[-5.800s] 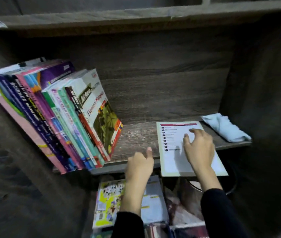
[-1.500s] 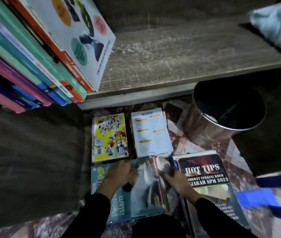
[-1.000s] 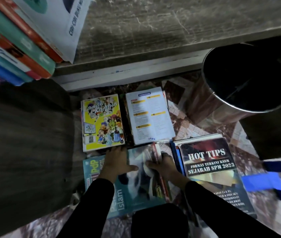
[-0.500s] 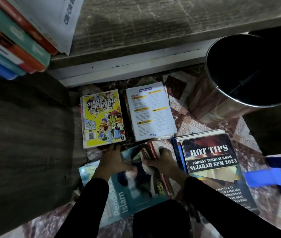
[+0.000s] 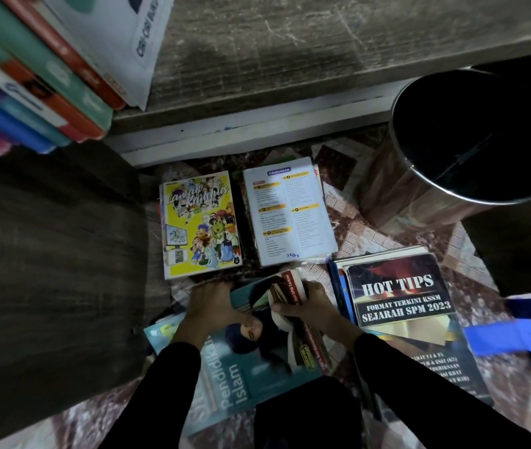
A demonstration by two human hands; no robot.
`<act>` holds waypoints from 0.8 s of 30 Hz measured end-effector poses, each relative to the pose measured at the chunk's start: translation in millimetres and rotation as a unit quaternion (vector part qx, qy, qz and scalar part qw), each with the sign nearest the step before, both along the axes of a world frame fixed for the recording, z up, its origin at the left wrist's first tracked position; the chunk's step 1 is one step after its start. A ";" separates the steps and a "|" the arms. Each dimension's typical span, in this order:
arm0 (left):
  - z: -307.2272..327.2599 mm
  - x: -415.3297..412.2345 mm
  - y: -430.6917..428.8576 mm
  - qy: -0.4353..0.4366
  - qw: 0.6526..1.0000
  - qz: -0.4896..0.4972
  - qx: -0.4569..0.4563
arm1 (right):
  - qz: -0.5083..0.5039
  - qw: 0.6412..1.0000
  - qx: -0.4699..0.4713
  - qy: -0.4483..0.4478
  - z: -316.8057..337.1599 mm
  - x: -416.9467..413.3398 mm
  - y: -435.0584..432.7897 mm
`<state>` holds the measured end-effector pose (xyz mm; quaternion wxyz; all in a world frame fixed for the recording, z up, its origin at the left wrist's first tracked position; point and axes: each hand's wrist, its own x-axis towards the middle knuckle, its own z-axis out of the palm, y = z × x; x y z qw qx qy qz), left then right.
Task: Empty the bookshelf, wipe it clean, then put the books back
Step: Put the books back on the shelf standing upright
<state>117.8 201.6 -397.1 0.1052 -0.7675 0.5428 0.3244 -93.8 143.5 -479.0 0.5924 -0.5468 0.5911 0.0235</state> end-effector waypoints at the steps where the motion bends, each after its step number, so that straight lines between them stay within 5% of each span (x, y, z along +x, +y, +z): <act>1: -0.8 0.8 2.0 0.008 1.000 0.004 -0.007 | 0.005 1.000 0.006 -0.001 -4.9 -0.9 0.5; 12: 43.5 -3.5 17.3 0.046 0.999 0.018 -0.022 | -0.010 0.989 0.044 -0.140 78.3 -0.7 8.0; 24: 202.6 -36.8 -4.8 0.010 0.977 -0.056 -0.205 | -0.050 0.953 -0.178 -0.241 244.5 -35.2 -9.6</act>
